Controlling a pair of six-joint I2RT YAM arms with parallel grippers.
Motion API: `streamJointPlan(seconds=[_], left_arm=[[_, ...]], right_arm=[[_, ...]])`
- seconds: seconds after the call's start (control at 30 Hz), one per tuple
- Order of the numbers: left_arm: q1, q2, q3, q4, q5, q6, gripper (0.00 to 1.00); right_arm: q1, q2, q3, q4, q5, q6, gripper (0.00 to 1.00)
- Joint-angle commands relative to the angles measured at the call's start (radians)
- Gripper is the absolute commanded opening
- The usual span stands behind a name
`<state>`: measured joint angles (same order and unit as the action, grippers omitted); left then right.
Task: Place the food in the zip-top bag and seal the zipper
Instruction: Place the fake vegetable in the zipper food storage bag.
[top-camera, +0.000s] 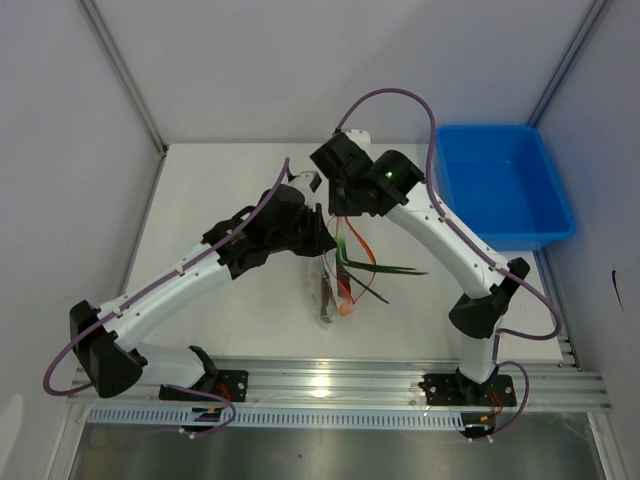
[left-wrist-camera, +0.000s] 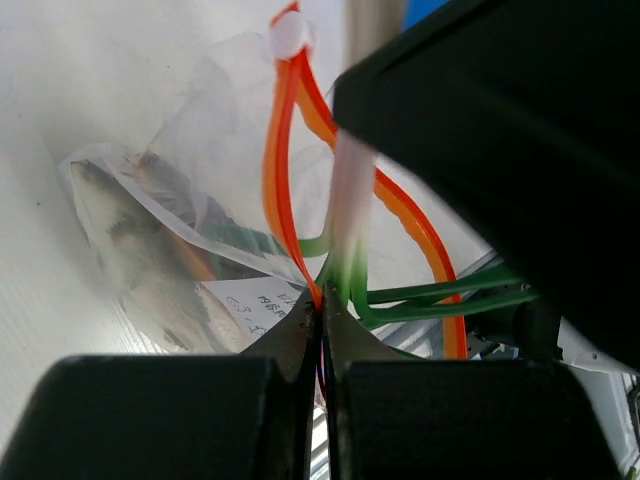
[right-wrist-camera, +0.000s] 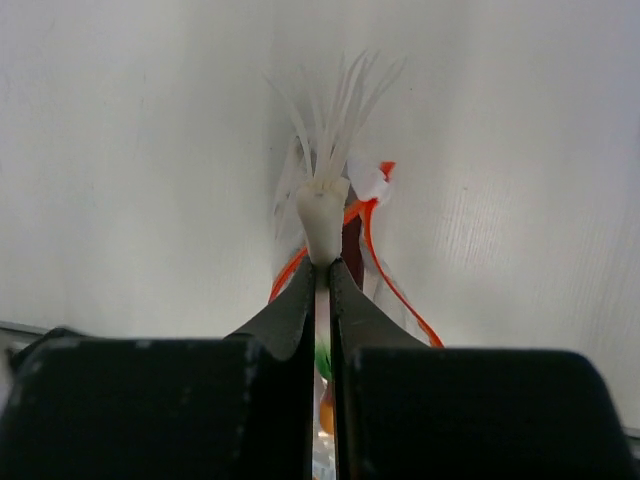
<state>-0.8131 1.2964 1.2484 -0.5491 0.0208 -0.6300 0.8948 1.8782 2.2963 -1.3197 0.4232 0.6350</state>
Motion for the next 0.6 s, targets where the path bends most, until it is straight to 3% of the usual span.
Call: streamJointPlan(seconds=[0.0,0.23,0.43,0.53,0.57], left_arm=[[-0.011,-0.016,0.045,0.051,-0.001,-0.013,0.01],[-0.011,-0.057,0.014,0.075,0.036,-0.010,0.01],[-0.011,-0.057,-0.007,0.104,0.100,-0.028,0.01],[-0.011,-0.065,-0.027,0.123,0.110,-0.030,0.01],[-0.011,-0.065,-0.030,0.132,0.111,-0.028,0.01]], right_arm=[[0.006,-0.047,-0.078,0.056,-0.038,0.049,0.00],[0.001,-0.094,-0.257,0.135,0.109,0.089,0.00],[0.007,-0.247,-0.510,0.353,0.204,0.153,0.00],[-0.014,-0.336,-0.635,0.447,0.165,0.221,0.00],[-0.028,-0.352,-0.671,0.492,0.084,0.233,0.00]])
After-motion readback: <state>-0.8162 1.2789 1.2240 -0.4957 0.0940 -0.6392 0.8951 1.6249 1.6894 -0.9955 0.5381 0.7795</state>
